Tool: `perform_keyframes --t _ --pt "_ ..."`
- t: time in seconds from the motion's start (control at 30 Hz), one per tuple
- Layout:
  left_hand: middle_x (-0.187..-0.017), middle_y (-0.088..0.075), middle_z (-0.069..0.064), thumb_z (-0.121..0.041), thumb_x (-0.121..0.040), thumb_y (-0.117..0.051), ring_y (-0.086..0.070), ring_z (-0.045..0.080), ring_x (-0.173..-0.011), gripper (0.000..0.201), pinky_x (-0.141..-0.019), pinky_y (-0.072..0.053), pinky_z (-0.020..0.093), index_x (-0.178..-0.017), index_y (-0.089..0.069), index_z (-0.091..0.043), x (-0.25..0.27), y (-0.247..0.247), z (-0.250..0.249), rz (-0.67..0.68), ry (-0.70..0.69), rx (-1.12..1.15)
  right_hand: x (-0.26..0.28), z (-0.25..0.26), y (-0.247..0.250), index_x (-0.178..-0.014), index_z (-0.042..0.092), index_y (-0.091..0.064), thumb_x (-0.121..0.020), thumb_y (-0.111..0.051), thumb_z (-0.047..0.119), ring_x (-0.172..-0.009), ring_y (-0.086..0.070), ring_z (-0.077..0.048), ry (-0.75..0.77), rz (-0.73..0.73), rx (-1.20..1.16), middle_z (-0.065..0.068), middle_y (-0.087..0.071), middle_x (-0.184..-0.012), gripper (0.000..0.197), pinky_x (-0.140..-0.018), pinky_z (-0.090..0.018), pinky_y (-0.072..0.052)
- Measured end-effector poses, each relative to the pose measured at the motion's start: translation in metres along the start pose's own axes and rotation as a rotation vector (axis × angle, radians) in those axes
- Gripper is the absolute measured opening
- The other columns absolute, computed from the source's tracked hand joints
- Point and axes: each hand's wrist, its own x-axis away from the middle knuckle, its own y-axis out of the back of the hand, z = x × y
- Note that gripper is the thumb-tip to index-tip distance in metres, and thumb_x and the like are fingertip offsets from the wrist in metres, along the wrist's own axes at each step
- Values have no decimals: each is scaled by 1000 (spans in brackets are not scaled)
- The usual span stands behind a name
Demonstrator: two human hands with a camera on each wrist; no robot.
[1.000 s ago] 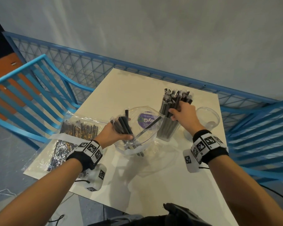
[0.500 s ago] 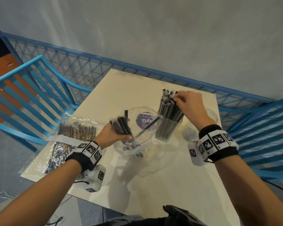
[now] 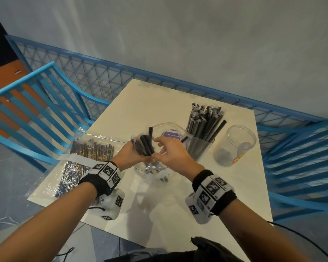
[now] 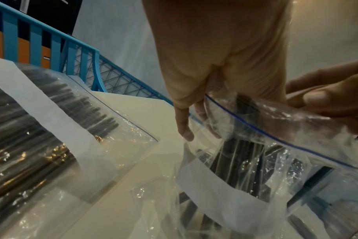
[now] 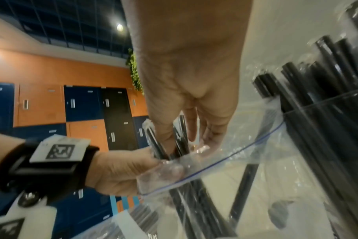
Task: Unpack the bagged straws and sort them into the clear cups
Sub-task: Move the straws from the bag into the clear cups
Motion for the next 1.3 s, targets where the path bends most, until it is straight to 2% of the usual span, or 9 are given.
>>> perform_keyframes --t 0.13,0.2,0.27,0.47,0.63,0.8,0.9,1.1,1.3 --pt "-93 -71 -3 11 -65 -82 -68 6 -84 53 -68 -52 13 -110 -61 -10 4 -3 -5 17 -21 -22 -11 0 -18 -135 23 -51 -83 -72 33 -103 -52 -19 16 -38 -114 -6 -57 -116 57 -91 -31 -44" --pt "-95 -70 -7 10 -64 -84 -68 -3 -84 60 -69 -51 13 -114 -60 -11 5 -3 -6 21 -35 -10 -15 -2 -17 -122 21 -60 -79 -76 30 -91 -55 -16 -30 -79 -213 1 -61 -102 47 -76 -24 -45" --pt "-96 -72 -1 7 -61 -87 -69 3 -86 62 -72 -52 15 -116 -60 -8 5 -3 -5 13 -44 -1 -16 -6 -11 -111 18 -63 -77 -79 27 -86 -58 -13 -33 -83 -243 5 -63 -94 39 -67 -17 -41" --pt "-105 -73 9 2 -60 -90 -71 13 -89 74 -78 -55 19 -123 -57 -15 3 -2 -6 26 -47 -15 -12 -13 14 -119 13 -57 -82 -75 23 -104 -63 -17 6 -133 -336 -1 -67 -114 43 -92 -37 -52" --pt "-108 -71 11 4 -64 -86 -73 17 -88 72 -77 -57 20 -124 -54 -16 3 -3 -9 54 -35 -5 -8 -13 35 -100 14 -65 -82 -75 32 -74 -69 -20 -8 -205 -341 -2 -71 -93 28 -75 -43 -59" --pt "-114 -68 10 -3 -65 -87 -69 19 -97 70 -75 -55 14 -124 -54 -19 3 -2 -8 62 -26 -23 3 3 71 -87 29 -57 -88 -68 27 -71 -63 -5 68 -323 -345 8 -65 -83 11 -69 -24 -53" --pt "-113 -67 12 -3 -64 -88 -67 15 -97 71 -73 -53 12 -125 -55 -20 3 0 -6 53 -33 -23 16 17 119 -87 23 -59 -88 -68 25 -60 -64 -5 158 -535 -344 3 -67 -79 10 -57 -16 -53" --pt "-112 -67 12 -5 -65 -88 -68 25 -105 72 -83 -54 23 -126 -54 -23 2 -1 -3 65 -31 -29 31 6 192 -84 12 -61 -85 -72 28 -47 -63 -10 215 -757 -334 1 -67 -68 19 -48 -23 -51" --pt "-111 -68 10 -4 -64 -88 -69 22 -102 72 -80 -54 20 -125 -54 -23 1 -3 -4 72 -34 -28 20 -20 181 -87 8 -63 -85 -72 25 -48 -63 -12 123 -791 -351 -3 -68 -67 19 -52 -29 -53"
